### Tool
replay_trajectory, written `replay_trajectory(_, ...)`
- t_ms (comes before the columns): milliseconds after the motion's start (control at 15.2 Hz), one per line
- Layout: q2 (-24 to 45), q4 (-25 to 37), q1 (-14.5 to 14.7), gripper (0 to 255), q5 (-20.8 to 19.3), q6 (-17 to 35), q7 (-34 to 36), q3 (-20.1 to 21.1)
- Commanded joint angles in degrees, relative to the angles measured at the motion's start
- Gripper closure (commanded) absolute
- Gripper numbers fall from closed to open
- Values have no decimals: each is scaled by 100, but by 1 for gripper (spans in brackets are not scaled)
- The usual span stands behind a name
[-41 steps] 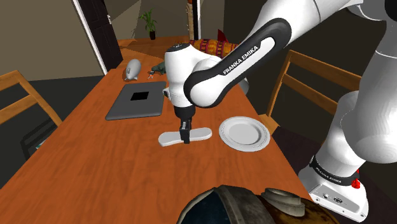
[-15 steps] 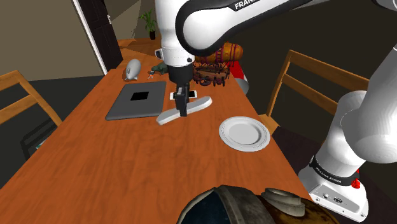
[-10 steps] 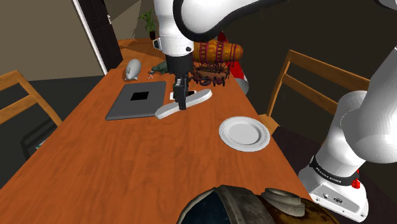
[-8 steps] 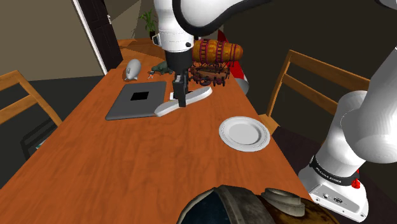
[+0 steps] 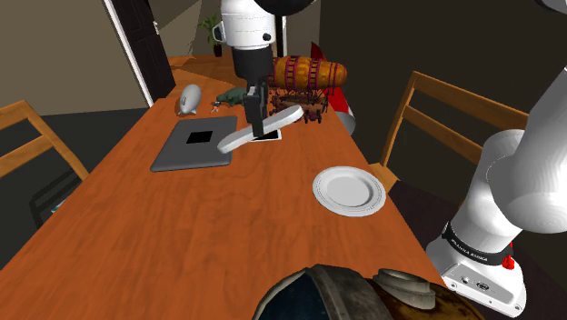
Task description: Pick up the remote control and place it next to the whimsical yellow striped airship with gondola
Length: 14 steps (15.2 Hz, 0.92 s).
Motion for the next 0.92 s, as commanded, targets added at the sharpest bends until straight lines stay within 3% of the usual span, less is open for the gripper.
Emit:
replay_trajectory(0, 15, 182, 3, 255, -4, -166, 10, 4)
replay_trajectory(858, 235, 1448, 10, 255, -56, -1219, 50, 19)
